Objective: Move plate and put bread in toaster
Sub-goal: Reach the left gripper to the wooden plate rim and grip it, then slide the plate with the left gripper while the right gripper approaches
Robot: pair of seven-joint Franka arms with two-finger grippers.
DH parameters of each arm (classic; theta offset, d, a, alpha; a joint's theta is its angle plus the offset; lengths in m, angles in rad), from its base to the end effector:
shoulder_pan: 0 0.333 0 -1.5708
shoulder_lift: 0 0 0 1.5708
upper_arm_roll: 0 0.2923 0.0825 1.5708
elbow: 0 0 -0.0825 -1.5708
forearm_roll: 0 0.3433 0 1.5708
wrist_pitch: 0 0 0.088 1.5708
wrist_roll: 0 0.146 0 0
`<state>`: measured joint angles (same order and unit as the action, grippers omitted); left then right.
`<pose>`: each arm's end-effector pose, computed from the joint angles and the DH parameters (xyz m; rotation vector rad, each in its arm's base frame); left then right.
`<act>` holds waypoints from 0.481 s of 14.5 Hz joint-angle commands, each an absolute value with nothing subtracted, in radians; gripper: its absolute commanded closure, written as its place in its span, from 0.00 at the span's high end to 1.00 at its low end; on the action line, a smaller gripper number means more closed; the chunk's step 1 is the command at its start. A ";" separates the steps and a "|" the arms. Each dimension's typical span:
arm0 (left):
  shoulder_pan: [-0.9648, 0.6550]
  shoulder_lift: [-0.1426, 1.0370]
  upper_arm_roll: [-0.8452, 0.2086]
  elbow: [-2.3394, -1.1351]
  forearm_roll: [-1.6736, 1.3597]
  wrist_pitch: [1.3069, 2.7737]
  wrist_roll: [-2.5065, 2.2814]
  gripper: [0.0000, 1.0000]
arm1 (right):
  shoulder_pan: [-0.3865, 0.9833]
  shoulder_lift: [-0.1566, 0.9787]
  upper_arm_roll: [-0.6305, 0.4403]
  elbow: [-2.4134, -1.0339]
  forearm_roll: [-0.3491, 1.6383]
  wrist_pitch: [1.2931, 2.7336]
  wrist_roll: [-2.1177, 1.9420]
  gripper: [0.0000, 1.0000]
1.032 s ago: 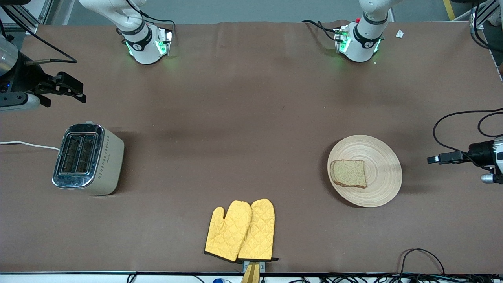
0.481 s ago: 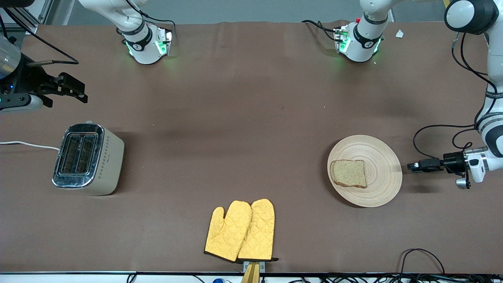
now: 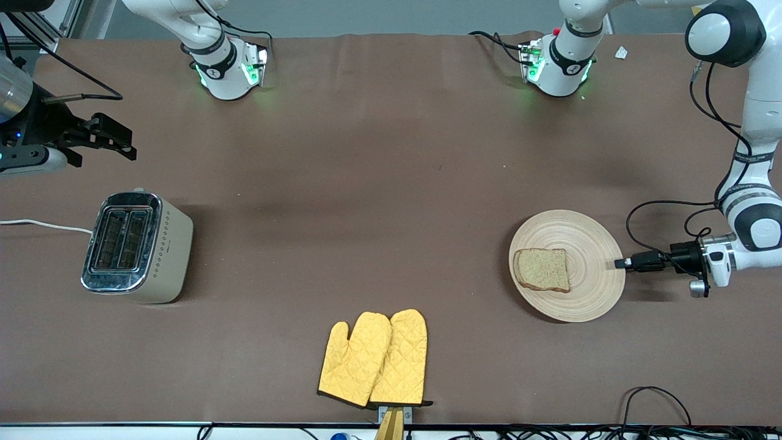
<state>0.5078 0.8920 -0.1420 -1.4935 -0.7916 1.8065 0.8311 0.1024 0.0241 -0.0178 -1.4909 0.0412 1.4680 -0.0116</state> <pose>0.5891 0.1418 0.1273 2.1655 -0.0081 0.0085 0.5064 0.0494 0.5749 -3.0979 -0.1542 0.0752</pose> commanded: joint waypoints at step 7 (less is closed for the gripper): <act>0.503 0.928 -0.181 -1.473 -0.844 1.799 0.847 0.01 | 0.107 0.005 -0.017 -1.538 0.029 1.494 -0.003 1.00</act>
